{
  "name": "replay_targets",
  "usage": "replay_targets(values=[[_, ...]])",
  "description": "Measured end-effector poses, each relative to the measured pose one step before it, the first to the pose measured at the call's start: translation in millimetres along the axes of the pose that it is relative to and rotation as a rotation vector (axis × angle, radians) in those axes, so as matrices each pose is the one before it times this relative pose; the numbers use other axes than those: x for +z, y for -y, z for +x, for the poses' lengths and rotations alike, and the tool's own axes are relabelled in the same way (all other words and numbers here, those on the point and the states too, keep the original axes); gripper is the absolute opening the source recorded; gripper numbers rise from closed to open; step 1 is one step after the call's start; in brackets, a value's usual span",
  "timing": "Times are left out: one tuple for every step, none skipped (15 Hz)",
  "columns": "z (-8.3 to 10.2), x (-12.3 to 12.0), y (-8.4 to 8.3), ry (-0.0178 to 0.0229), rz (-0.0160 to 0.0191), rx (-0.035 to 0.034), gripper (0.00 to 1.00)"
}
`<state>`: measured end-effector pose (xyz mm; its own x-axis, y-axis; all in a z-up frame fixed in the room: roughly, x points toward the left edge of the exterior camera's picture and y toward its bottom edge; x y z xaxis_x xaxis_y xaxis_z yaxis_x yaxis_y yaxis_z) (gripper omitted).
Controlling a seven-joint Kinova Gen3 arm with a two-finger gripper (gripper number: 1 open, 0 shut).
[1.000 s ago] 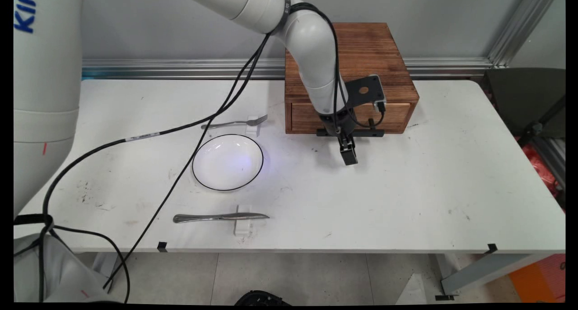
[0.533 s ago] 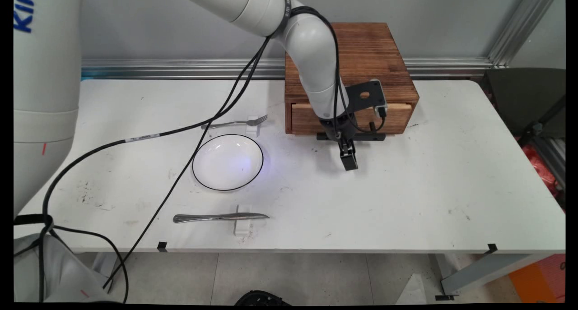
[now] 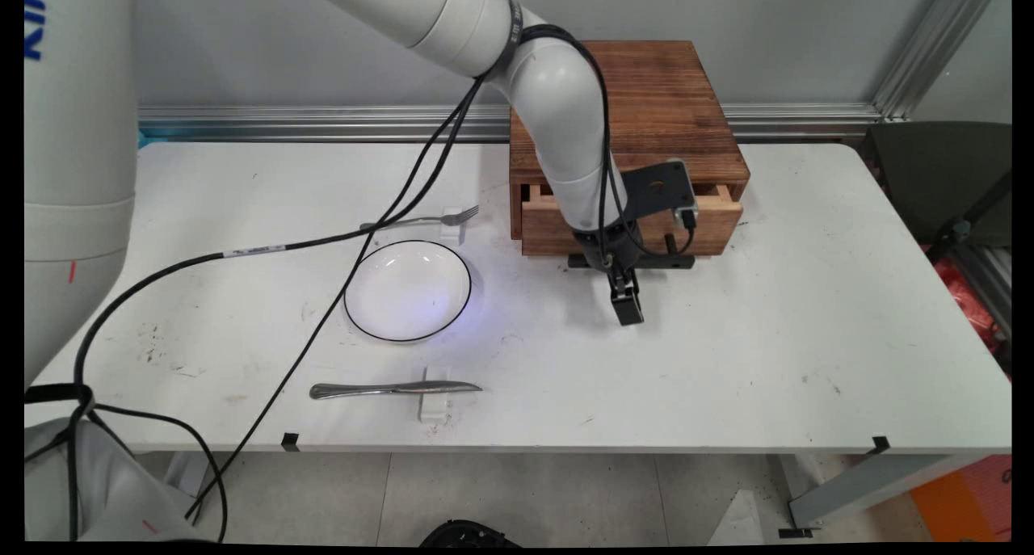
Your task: Open the drawer
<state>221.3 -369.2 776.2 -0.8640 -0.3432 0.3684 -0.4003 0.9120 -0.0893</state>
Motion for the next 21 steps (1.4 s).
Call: replay_targets(values=[[0.57, -0.34, -4.78, -0.00123, -0.00447, -0.00052, 1.00], [0.49, -0.34, -4.08, -0.00114, -0.00360, -0.00077, 1.00], [0.47, -0.52, -4.95, -0.00123, -0.00360, -0.00034, 1.00], [0.40, -0.48, -4.07, -0.00134, -0.00226, -0.00026, 1.00], [0.33, -0.62, -4.74, -0.00150, -0.00159, -0.00026, 1.00], [0.20, -0.59, -4.70, -0.00101, -0.00008, -0.00030, 1.00], [0.12, -0.44, -4.00, -0.00057, 0.00011, -0.00052, 1.00], [0.00, -0.45, -4.72, -0.00037, 0.00051, -0.00046, 1.00], [0.03, -0.43, -5.02, -0.00068, 0.00080, -0.00021, 1.00], [0.04, -0.41, -5.10, -0.00086, 0.00028, 0.00046, 1.00], [0.22, -0.35, -3.76, -0.00113, -0.00020, 0.00084, 1.00], [0.17, -0.30, -3.20, -0.00055, -0.00064, 0.00062, 1.00], [0.18, -0.36, -3.14, -0.00075, -0.00070, 0.00062, 1.00], [0.22, -0.58, -4.68, -0.00095, -0.00101, 0.00113, 1.00], [0.24, -0.68, -4.67, -0.00100, -0.00111, 0.00101, 1.00], [0.17, -0.52, -3.12, -0.00056, -0.00090, 0.00130, 1.00], [0.33, -1.16, -6.10, -0.00156, -0.00150, 0.00218, 1.00], [0.23, -0.91, -4.85, -0.00069, -0.00174, 0.00183, 1.00], [0.07, -1.15, -5.45, -0.00058, -0.00187, 0.00159, 1.00], [-0.03, -0.92, -4.73, 0.00023, -0.00174, 0.00160, 1.00], [0.02, -0.54, -3.27, 0.00040, -0.00105, 0.00075, 1.00]])
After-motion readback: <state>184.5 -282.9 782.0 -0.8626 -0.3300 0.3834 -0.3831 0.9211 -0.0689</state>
